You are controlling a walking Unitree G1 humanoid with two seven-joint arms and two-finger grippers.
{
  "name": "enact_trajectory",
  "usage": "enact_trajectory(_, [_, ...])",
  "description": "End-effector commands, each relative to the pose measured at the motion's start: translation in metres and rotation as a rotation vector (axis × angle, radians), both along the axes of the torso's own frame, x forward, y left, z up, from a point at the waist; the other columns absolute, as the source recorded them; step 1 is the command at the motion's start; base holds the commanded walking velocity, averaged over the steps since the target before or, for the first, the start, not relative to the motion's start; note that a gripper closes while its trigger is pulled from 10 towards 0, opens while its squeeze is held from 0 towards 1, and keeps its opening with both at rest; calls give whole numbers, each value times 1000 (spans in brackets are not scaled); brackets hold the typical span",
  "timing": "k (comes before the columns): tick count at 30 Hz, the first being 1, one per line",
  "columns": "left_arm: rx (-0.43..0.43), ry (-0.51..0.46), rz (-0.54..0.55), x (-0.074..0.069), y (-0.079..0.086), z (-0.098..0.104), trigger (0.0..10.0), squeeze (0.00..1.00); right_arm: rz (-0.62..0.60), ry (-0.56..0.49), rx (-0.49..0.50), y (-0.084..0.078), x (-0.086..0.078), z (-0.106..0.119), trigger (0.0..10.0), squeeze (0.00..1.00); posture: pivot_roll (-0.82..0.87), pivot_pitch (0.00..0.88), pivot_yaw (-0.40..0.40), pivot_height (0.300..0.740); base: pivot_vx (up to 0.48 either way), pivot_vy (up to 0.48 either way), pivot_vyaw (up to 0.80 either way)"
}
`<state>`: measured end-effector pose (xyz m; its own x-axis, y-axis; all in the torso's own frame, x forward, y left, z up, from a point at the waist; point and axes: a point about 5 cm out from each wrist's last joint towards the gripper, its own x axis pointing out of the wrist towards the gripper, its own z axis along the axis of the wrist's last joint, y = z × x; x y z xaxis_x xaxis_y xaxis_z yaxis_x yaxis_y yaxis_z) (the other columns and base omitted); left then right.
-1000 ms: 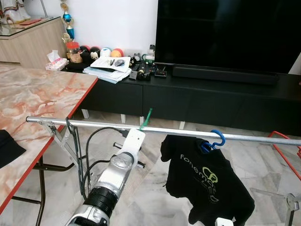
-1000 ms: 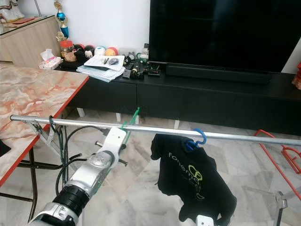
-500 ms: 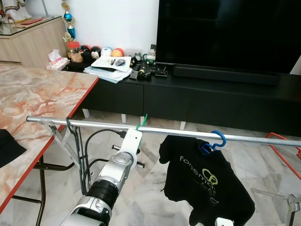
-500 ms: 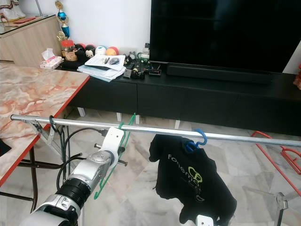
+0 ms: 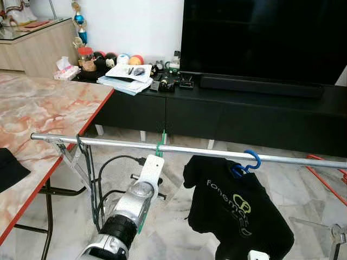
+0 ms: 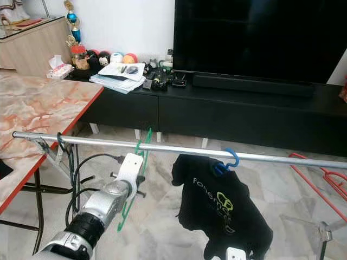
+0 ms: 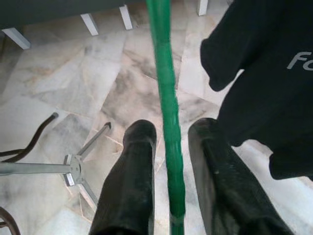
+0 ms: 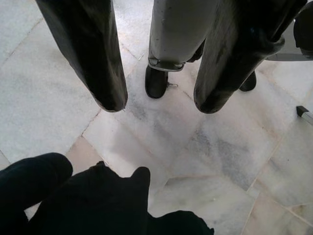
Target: Hang hanger
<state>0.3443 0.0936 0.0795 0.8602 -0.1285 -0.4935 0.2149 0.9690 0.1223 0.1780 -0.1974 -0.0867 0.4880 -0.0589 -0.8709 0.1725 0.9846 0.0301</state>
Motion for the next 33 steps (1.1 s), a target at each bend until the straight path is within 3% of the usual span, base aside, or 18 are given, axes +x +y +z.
enact_trajectory(1, [11,-20,-8,0,-1,5,10000,898,3,4,5,1,0,0,10000,0,151,0,-29,740,0,0,0])
enact_trajectory(8, [14,-70,-23,-13,7,17,10000,871,0,4,10,3,-1,-1,10000,0,156,0,-17,740,0,0,0])
enact_trajectory(17, [64,-102,-167,-62,32,35,10000,816,7,14,11,3,-3,-2,10000,0,193,0,-11,740,0,0,0])
enact_trajectory(22, [-11,-185,-210,-86,42,55,10000,784,10,16,12,2,-4,-2,10000,0,213,0,-10,740,0,0,0])
enact_trajectory(25, [-132,-289,-274,-109,53,70,10000,714,16,19,10,2,-4,-2,10000,0,217,0,-10,740,0,0,0])
enact_trajectory(28, [-138,-296,-290,-116,58,70,10000,694,17,20,10,2,-4,-2,10000,0,219,0,-11,740,0,0,0])
enact_trajectory(30, [-94,-218,-254,-136,85,53,10000,525,18,20,11,2,-5,-2,10000,0,222,0,-7,740,0,0,0])
enact_trajectory(32, [-63,-154,-195,-145,105,37,10000,333,18,20,10,2,-5,-2,10000,0,222,0,-7,740,0,0,0])
enact_trajectory(33, [4,-98,-158,-149,117,24,10000,0,18,20,10,1,-5,-2,10000,0,229,0,-7,740,0,0,0])
